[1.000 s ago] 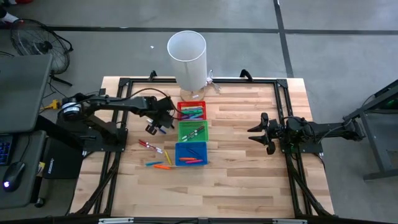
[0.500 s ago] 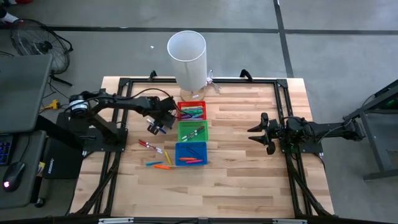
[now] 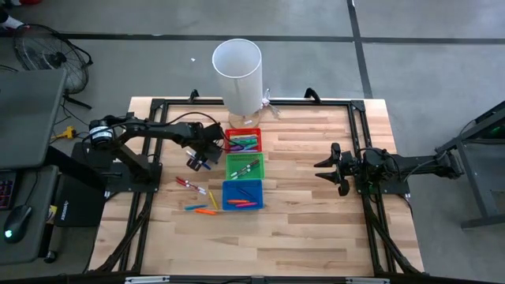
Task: Pick & Place Markers
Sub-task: Put the white and black marker pen into the green bin
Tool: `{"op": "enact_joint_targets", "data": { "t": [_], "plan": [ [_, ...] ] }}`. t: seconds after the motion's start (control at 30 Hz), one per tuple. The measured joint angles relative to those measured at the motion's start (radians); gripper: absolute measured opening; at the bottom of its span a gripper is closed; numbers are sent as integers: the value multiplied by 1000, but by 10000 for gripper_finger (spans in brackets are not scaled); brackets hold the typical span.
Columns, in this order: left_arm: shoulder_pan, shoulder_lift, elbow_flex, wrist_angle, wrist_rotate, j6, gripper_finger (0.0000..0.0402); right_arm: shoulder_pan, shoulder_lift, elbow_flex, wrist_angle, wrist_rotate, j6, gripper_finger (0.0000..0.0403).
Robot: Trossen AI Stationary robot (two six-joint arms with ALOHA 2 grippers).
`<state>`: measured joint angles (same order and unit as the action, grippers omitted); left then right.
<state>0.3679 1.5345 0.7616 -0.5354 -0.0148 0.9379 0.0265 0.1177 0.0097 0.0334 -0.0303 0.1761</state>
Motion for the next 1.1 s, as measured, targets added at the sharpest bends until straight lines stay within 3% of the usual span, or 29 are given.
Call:
{"op": "enact_joint_targets", "data": {
  "t": [0.43, 0.73, 1.1],
  "plan": [
    [-1, 0, -2, -48, 48, -34, 107, 0, 0, 0, 0, 0, 1, 149],
    [-14, 0, -2, -68, 51, -57, 20, 0, 0, 0, 0, 0, 1, 149],
    [-16, -1, -3, -61, 18, -133, 23, 0, 0, 0, 0, 0, 0, 149]
  ]
}}
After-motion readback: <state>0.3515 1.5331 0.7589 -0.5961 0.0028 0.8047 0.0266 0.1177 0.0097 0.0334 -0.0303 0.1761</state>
